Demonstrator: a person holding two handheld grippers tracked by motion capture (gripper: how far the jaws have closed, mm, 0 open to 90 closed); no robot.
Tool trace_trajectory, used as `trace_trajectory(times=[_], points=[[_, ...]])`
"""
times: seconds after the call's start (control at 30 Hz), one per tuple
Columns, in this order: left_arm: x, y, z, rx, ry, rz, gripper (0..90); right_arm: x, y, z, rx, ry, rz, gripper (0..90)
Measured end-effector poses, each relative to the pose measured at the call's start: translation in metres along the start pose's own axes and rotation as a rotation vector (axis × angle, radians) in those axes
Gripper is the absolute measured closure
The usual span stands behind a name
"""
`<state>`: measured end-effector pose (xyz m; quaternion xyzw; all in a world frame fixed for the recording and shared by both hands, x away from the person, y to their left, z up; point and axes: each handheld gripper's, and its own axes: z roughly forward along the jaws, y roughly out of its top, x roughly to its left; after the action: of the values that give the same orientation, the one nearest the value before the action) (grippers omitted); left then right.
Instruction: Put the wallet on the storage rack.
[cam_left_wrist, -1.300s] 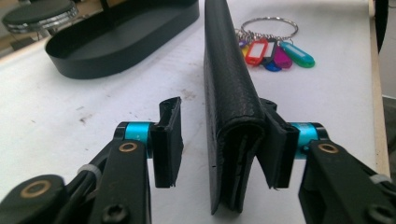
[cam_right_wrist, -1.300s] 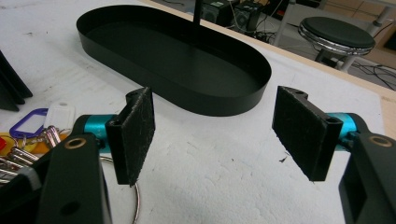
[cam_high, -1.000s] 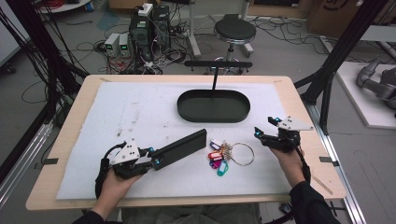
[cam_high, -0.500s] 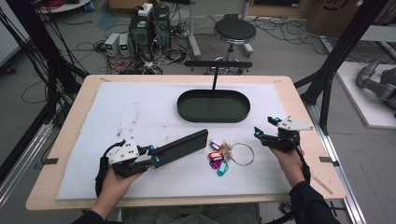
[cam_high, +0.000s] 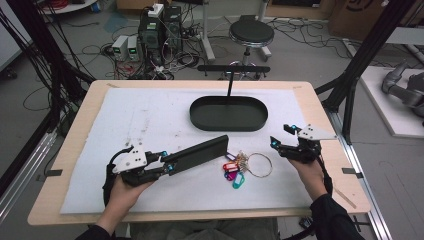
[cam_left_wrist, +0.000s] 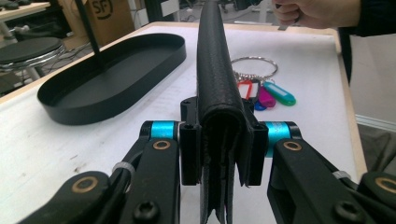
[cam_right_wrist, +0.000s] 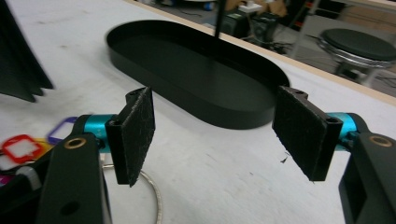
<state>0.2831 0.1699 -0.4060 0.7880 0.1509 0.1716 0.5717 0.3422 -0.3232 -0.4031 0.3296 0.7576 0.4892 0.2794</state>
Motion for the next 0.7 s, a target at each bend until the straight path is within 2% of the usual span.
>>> trace_trajectory(times=[0.13,0.23,0.33,0.47,0.7], points=[[0.002,0.005,0.004,-0.014,-0.023,0.009,73.8,0.005,0.004,-0.001,-0.041,0.08,-0.021,30.2],[0.005,0.009,0.007,-0.027,-0.039,0.011,73.9,0.011,0.007,0.0,-0.049,0.152,-0.033,30.2],[0.005,0.014,0.01,-0.044,-0.073,0.01,74.0,0.015,0.01,0.001,-0.061,0.214,-0.049,30.2],[0.005,0.022,0.015,-0.059,-0.117,0.034,74.0,0.02,0.012,0.002,-0.077,0.286,-0.054,30.2],[0.003,0.035,0.032,-0.086,-0.181,0.05,74.0,0.027,0.016,0.002,-0.091,0.419,-0.045,30.3]])
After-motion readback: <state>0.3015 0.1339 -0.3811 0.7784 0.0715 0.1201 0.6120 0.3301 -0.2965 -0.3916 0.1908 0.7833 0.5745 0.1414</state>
